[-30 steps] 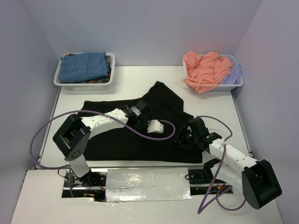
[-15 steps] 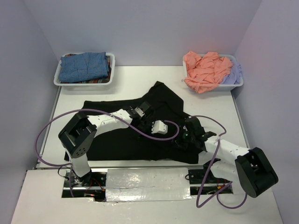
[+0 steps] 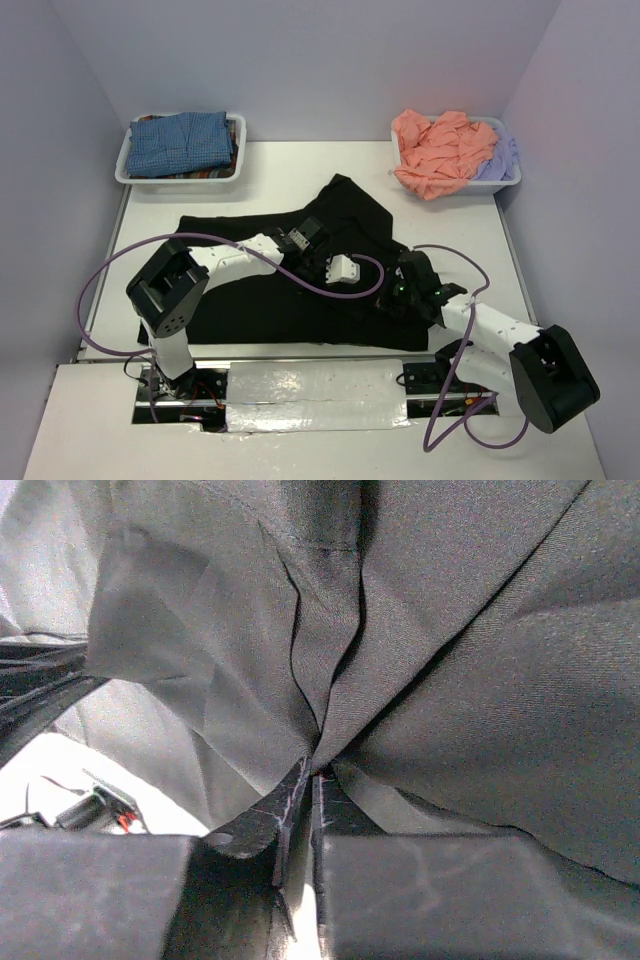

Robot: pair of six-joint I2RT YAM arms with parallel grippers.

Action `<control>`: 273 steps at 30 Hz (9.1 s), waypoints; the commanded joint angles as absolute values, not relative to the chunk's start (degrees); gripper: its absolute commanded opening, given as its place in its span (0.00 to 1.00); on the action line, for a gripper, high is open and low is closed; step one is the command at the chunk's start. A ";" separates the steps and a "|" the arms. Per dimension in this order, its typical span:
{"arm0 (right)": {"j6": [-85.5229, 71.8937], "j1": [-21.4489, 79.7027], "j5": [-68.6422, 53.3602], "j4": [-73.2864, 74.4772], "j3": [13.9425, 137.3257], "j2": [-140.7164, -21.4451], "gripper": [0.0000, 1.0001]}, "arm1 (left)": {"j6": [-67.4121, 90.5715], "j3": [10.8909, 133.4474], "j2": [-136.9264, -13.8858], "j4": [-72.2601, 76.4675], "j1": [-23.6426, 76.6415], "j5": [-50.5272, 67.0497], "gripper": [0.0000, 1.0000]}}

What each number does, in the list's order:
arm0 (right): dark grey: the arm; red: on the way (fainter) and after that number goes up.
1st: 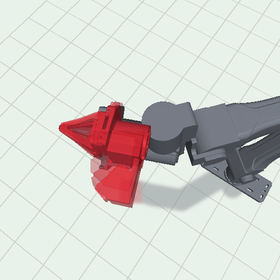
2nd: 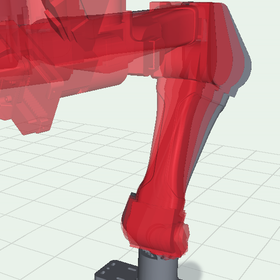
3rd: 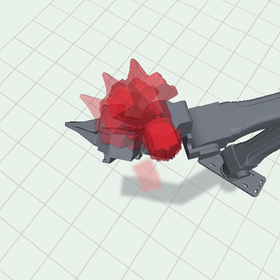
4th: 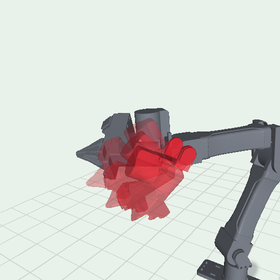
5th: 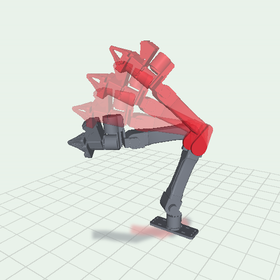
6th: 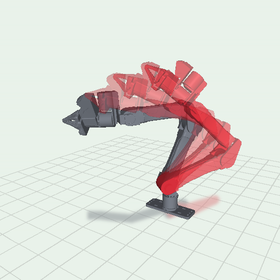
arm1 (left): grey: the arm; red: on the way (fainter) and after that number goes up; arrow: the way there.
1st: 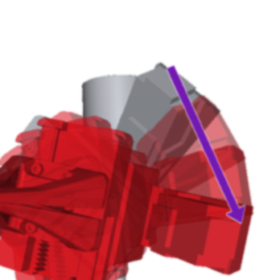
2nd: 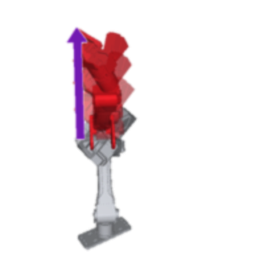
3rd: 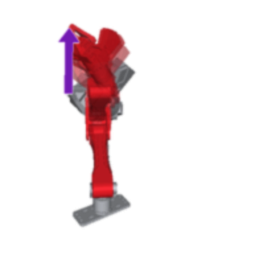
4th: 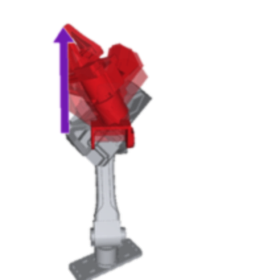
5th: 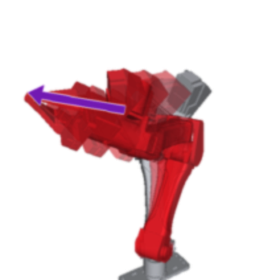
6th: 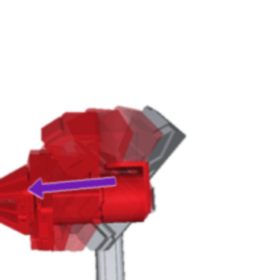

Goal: Fold and stack the long sleeve shirts
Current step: Fold the shirt

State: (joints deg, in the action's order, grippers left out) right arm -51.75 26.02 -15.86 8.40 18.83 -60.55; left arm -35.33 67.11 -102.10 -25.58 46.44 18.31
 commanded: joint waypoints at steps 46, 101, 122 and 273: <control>-34.98 26.19 -16.09 41.67 34.81 -57.04 0.02 | -58.09 84.02 -106.25 -61.87 47.64 41.14 0.53; -41.84 6.07 2.73 46.83 36.30 -55.73 0.76 | -26.20 60.20 -89.13 -37.43 -16.17 6.85 0.64; -32.64 7.36 -6.22 43.18 43.15 -47.21 0.49 | -24.45 73.55 -84.46 -45.35 -12.93 19.07 0.64; -40.78 25.40 12.92 26.98 49.13 -87.81 0.00 | -16.61 58.10 -104.24 -9.75 51.33 21.80 0.70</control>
